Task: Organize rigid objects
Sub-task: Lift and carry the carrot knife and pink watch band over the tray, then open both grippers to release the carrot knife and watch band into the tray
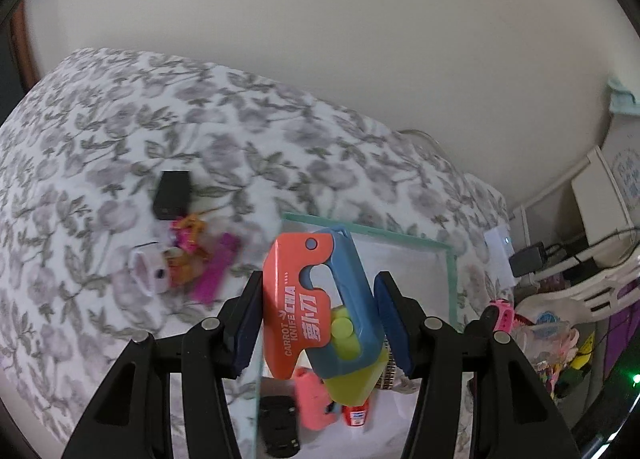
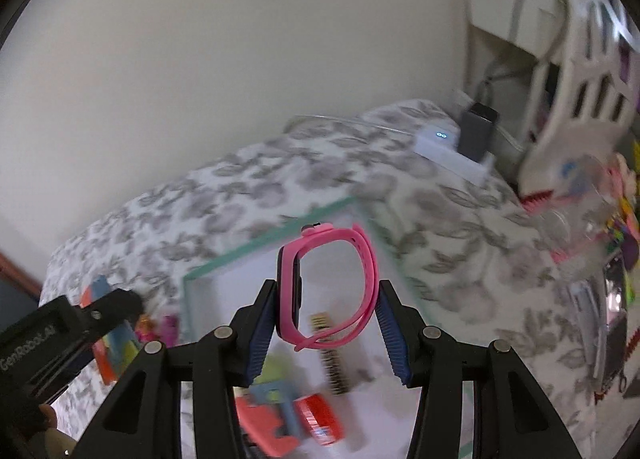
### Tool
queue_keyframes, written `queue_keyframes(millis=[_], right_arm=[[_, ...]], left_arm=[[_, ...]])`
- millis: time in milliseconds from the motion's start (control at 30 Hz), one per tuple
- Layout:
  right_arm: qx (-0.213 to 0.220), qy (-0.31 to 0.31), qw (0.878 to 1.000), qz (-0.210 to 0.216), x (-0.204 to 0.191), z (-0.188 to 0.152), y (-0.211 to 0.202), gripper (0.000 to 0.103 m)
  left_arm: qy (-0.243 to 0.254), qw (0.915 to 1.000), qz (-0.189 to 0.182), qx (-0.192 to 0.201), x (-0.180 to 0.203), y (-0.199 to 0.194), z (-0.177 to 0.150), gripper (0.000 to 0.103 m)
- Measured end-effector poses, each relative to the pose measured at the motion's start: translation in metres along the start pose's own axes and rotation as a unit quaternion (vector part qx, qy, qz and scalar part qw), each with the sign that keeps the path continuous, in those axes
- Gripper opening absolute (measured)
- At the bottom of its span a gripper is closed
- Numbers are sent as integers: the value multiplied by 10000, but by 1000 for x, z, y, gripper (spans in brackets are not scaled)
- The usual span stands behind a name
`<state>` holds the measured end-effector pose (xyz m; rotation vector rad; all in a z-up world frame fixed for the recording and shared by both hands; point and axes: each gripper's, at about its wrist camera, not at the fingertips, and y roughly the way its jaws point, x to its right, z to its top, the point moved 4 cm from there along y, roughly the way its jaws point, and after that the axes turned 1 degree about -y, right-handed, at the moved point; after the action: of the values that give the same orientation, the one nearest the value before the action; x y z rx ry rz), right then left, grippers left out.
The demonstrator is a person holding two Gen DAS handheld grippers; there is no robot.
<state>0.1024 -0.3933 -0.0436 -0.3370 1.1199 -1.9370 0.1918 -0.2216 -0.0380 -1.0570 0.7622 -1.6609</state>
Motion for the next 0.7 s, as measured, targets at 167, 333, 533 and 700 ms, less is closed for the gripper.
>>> queue_keyframes(millis=[167,333,533,700], right_arm=[[81,87,9998,-140,25,4,-3,52],[-211,16,9995,-223,27,-10,21,52],[-813,77,9962,-299,33,-36,57,52],[-882,-25,9954,-384,33,-41,64,52]], left_arm=[[2,9999,-58,-112,1,23,-12,56],[236,9996,-112,-96,7,33,-20,57],[368,9989,-63,-288,11,57,-33,57],[533,9976,46,-444,16,74,-44,57]])
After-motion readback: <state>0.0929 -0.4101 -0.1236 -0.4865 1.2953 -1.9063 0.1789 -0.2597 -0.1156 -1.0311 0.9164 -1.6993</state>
